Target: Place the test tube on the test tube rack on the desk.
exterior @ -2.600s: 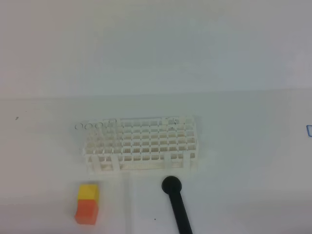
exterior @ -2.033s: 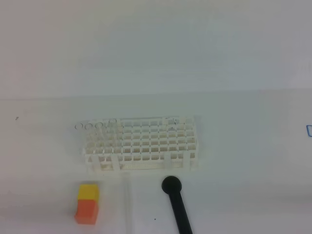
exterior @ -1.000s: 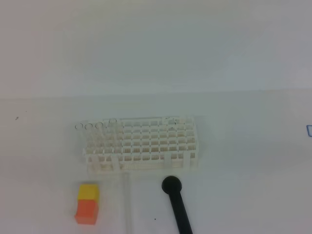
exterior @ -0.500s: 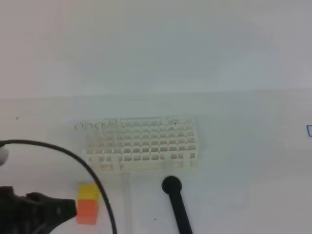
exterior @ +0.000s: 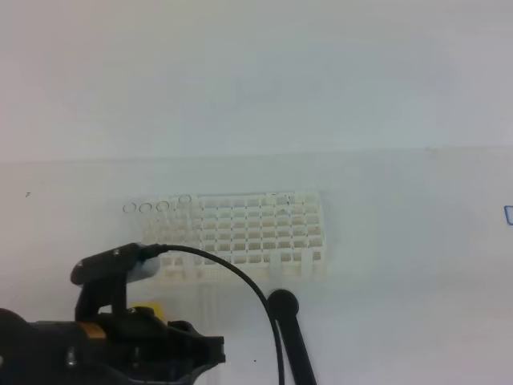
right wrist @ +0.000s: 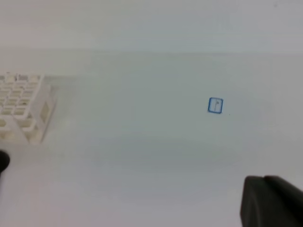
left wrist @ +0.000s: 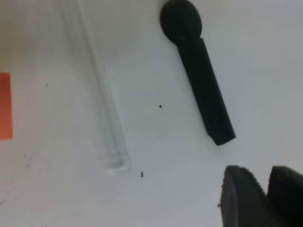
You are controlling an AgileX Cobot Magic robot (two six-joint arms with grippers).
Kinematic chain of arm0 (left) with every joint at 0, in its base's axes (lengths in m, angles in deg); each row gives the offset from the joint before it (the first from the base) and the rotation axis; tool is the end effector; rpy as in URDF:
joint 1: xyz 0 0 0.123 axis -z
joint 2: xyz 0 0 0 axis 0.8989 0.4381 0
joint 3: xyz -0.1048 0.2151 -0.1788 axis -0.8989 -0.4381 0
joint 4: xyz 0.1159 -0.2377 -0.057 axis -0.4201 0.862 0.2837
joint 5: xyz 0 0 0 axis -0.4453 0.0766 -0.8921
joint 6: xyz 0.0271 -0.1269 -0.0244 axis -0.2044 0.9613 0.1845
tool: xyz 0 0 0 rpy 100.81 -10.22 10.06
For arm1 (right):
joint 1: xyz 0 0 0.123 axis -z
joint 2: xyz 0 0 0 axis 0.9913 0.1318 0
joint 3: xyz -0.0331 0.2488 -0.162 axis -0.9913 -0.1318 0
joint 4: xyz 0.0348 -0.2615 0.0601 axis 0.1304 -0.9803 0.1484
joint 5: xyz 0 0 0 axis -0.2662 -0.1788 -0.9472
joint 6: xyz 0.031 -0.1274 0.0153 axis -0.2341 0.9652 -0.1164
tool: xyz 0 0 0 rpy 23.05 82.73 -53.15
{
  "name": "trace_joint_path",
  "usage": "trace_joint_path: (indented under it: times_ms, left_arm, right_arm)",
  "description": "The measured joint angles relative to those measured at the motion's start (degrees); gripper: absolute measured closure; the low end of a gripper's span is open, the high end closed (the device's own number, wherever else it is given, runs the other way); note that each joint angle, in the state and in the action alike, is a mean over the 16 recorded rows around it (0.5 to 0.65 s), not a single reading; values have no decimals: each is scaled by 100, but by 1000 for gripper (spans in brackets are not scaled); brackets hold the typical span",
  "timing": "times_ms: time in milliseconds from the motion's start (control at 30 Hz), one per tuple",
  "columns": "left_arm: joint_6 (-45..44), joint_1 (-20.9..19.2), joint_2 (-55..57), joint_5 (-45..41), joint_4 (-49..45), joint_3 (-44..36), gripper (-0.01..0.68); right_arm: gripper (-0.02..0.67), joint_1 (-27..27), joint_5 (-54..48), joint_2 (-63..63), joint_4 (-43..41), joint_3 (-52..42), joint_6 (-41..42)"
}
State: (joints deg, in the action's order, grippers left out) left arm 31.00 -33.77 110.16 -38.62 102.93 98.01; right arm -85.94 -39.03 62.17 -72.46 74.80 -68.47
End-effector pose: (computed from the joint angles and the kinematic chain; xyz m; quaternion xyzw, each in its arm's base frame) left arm 0.1973 -0.1499 0.2013 0.0597 0.9283 -0.2645 0.2543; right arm 0.1040 0.0077 0.3316 -0.0328 0.8387 0.0183 0.5433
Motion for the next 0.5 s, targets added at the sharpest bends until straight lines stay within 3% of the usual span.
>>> trace_joint_path:
  times_ms: [200,500]
  left_arm:
    - [1215,578,710,158,-1168,216,535]
    - [2572,704,1746,-313,-2715,868,489]
  right_arm:
    - [650,0,-213,28,-36,0,-8]
    - [649,0,-342,31,-83,0,-10]
